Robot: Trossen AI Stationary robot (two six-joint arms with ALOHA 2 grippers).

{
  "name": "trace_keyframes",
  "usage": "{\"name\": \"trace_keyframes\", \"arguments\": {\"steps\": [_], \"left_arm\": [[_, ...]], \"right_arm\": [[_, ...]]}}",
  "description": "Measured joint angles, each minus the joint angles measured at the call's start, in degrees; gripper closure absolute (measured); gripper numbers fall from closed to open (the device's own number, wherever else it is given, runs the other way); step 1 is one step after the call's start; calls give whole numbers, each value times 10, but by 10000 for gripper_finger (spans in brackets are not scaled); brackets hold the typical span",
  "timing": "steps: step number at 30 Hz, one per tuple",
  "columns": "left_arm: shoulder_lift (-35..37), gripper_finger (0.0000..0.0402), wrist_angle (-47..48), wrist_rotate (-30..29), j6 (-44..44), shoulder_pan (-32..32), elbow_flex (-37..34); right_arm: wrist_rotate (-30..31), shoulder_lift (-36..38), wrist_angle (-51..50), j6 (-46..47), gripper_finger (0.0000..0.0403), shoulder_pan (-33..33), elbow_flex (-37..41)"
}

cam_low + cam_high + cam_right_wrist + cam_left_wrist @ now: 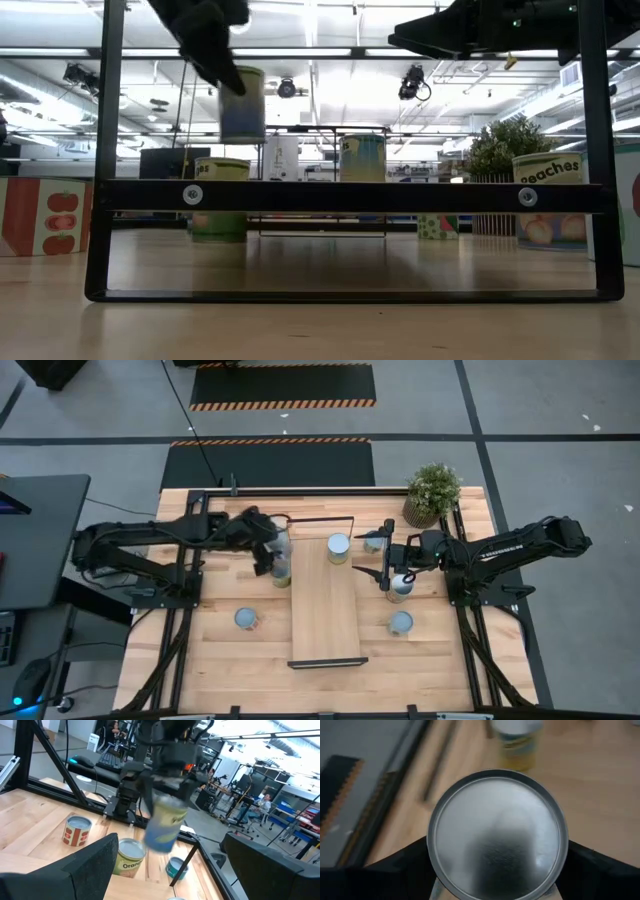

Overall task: Pick and place cans onto a shelf
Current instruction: Put the canned peas on the shelf

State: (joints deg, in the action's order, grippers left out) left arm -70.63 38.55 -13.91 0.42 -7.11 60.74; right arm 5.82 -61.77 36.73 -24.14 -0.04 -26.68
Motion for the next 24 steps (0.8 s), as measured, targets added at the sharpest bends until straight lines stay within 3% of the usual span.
{"name": "trace_keyframes", "arguments": {"steps": [11,24], "left_arm": [[-186,77,-29,104,38,3,113],[-268,76,-36,97,67,7,123]], "right_arm": [[2,-1,-3,1,30,-2,0],[1,-1,-8,0,30,-2,0]]}}
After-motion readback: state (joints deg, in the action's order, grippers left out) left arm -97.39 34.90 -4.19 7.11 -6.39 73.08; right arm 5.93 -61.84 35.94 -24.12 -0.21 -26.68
